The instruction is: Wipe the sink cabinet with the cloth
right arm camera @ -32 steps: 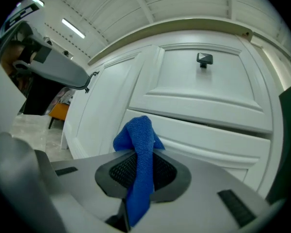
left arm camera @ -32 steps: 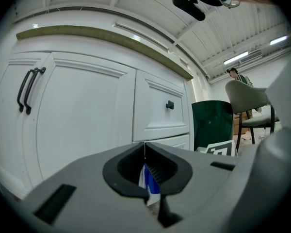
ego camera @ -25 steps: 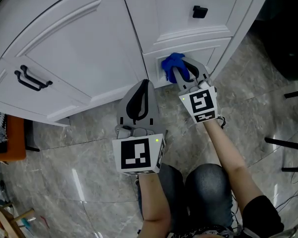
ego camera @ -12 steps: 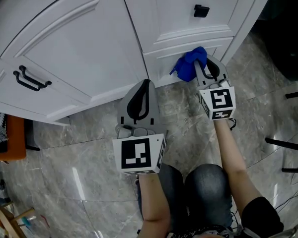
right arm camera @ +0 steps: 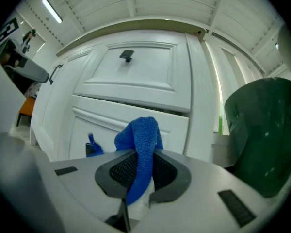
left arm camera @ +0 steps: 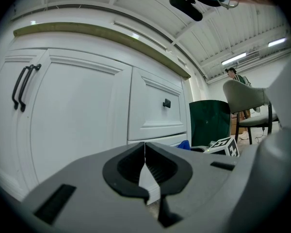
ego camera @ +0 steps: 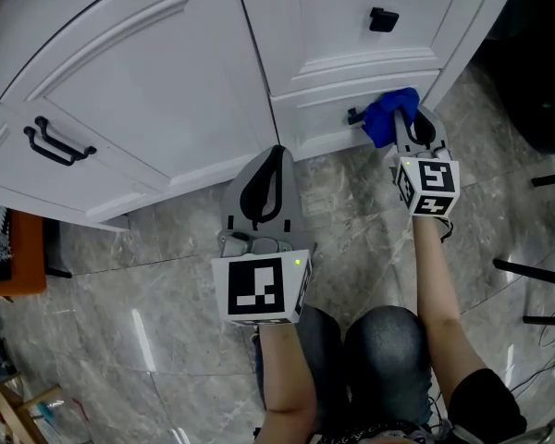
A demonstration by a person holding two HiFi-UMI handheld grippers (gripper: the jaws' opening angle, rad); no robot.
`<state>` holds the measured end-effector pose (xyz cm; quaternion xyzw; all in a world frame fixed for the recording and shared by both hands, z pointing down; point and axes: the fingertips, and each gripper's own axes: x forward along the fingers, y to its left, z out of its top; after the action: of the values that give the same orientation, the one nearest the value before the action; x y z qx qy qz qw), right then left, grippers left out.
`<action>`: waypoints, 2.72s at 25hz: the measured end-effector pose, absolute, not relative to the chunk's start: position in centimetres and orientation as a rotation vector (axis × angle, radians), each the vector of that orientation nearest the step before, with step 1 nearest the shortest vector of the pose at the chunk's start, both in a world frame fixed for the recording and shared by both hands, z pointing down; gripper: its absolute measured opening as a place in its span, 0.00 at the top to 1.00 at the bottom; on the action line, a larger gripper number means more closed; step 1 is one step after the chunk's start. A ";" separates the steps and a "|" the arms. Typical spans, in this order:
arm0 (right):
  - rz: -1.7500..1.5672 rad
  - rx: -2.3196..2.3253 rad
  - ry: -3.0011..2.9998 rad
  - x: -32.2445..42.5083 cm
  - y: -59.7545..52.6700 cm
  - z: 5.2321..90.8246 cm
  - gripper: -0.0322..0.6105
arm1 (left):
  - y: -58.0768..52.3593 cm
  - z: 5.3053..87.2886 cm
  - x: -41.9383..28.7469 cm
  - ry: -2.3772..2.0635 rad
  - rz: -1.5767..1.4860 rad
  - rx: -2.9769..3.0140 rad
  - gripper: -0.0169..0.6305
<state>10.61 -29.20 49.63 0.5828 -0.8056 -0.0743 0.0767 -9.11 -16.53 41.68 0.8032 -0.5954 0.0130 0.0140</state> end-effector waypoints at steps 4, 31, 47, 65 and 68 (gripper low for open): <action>-0.279 1.723 -2.402 11.1 -29.6 49.9 0.86 | -16.7 41.8 -8.7 -1.844 0.040 2.506 0.96; -0.396 1.715 -2.255 13.1 -29.5 50.7 0.86 | -16.7 41.6 -8.4 -1.842 0.009 2.509 0.96; -0.265 1.859 -2.185 16.5 -30.4 50.9 0.86 | -16.0 40.8 -8.2 -1.843 0.026 2.537 0.96; -0.134 1.022 -2.786 -8.1 -20.5 54.3 0.86 | -14.9 39.6 -9.8 -1.901 -0.016 2.502 0.96; -0.143 1.043 -2.728 -9.7 -22.1 55.6 0.86 | -14.9 39.6 -10.4 -1.909 -0.029 2.494 0.96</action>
<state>-9.74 -22.12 55.64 0.3547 -0.9274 -0.0487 0.1086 -10.43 -14.89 39.55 0.7940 -0.6078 -0.0094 0.0001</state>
